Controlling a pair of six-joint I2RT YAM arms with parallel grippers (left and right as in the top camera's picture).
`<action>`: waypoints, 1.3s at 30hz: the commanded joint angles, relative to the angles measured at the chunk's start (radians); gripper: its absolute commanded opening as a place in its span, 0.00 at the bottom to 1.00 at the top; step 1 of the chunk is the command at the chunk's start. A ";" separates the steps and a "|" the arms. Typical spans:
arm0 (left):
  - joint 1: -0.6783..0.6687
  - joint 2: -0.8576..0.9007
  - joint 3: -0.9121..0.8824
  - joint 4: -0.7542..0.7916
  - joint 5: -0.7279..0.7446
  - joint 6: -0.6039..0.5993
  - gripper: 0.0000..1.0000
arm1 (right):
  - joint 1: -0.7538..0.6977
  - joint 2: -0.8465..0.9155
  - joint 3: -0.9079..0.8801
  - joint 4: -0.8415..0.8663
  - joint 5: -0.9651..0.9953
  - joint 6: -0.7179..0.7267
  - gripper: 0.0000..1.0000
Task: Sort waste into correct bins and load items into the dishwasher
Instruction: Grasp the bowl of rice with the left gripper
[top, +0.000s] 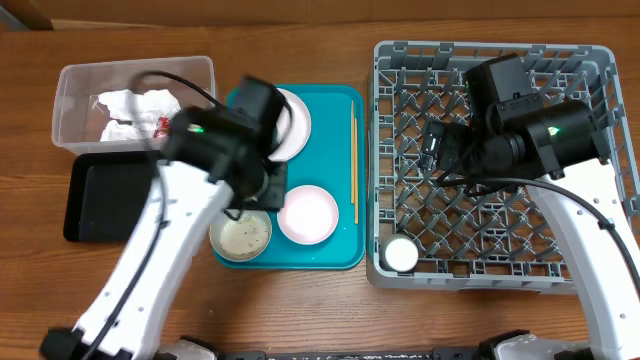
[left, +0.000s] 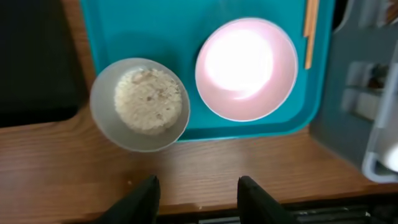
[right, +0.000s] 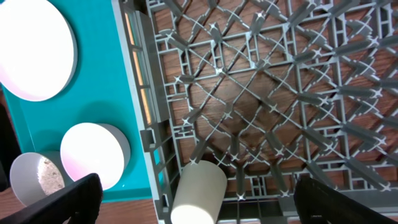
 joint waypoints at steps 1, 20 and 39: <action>-0.036 -0.022 -0.182 0.114 0.043 0.082 0.43 | -0.001 -0.006 0.018 0.008 0.014 -0.011 1.00; -0.039 -0.022 -0.701 0.593 0.011 0.117 0.41 | -0.001 0.000 0.011 0.006 0.014 -0.034 1.00; -0.010 -0.023 -0.505 0.429 0.072 0.071 0.04 | -0.001 0.000 0.011 0.007 0.014 -0.034 1.00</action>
